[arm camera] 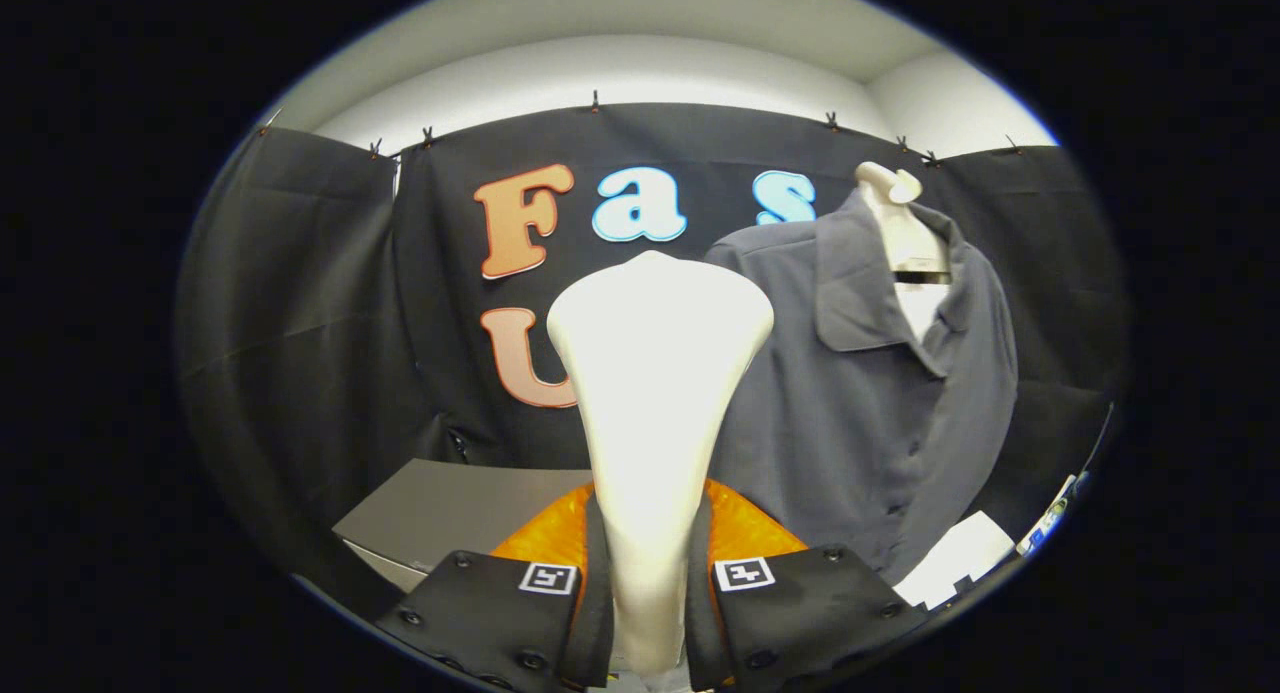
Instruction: Iron the clothes twice with a garment steamer, once on the left side and once on the right side.
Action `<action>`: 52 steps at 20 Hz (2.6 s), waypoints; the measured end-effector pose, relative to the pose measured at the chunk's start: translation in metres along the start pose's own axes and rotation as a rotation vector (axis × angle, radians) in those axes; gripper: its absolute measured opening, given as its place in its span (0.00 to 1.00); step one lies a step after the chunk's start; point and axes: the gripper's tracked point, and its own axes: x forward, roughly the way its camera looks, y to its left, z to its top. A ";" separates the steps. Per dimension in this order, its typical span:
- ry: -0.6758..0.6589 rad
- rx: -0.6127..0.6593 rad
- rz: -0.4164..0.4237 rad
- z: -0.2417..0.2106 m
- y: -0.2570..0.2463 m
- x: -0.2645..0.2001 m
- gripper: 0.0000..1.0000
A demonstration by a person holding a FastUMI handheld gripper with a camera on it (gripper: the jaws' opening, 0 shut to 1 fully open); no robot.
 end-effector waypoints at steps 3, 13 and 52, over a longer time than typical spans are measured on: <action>-0.008 0.017 -0.047 0.004 -0.060 0.003 0.37; 0.033 0.031 0.034 -0.031 -0.161 0.067 0.36; 0.413 -0.018 0.155 -0.354 -0.208 0.062 0.37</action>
